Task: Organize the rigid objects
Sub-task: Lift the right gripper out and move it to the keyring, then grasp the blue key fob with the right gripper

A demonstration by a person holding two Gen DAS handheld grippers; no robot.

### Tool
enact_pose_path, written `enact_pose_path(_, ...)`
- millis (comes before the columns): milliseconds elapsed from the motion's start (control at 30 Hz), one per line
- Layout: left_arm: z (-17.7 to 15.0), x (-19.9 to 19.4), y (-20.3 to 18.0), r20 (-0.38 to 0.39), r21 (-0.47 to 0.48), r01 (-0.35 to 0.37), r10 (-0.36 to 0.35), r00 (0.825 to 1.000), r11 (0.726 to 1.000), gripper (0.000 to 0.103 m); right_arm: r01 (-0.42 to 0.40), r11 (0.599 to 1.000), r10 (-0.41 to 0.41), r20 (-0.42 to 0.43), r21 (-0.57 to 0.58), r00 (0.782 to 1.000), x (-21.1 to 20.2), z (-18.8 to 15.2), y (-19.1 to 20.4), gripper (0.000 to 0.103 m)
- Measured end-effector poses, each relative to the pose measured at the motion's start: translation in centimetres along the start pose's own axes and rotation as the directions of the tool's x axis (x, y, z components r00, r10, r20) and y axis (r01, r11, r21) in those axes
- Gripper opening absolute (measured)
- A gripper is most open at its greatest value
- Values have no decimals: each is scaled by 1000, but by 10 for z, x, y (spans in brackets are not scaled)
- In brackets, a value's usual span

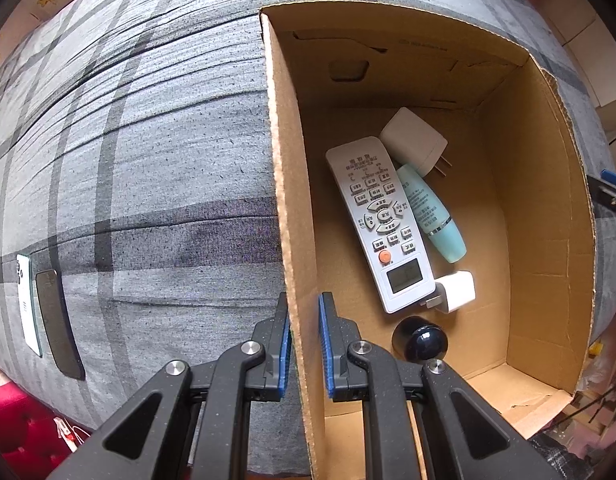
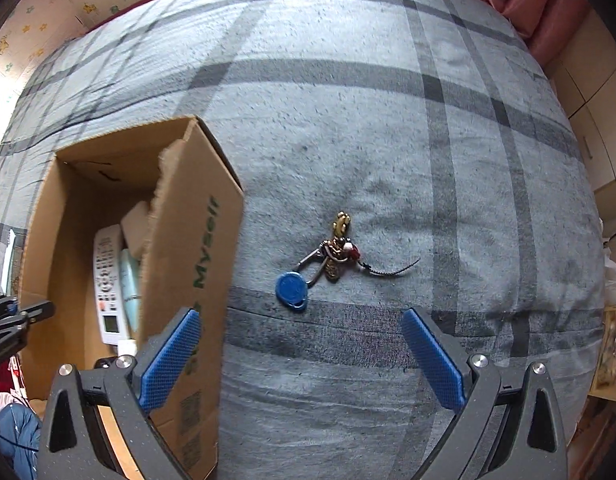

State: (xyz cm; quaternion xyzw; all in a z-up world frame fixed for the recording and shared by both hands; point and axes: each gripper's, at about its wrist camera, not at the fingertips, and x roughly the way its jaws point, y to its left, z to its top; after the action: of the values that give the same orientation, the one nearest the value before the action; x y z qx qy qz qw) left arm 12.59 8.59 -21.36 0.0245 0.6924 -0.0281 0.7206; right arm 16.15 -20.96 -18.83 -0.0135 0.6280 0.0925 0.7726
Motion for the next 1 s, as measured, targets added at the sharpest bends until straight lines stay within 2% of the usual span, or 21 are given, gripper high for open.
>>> enact_pose_path(633,2,4,5,-8,-21,1,-1,1000,1000,13,22,996,-15,-80,83,997,69,7,-22,101)
enact_pose_path(700,2,4,6,-9,-25,1,-1,1000,1000,13,26,996,-19,-91,84,996,74,7,-22,98)
enact_pose_path(1000,3,5,10,-10,-33,4,-4,1000,999,13,-5,998,13,-121,62,993,93,1,-9,71)
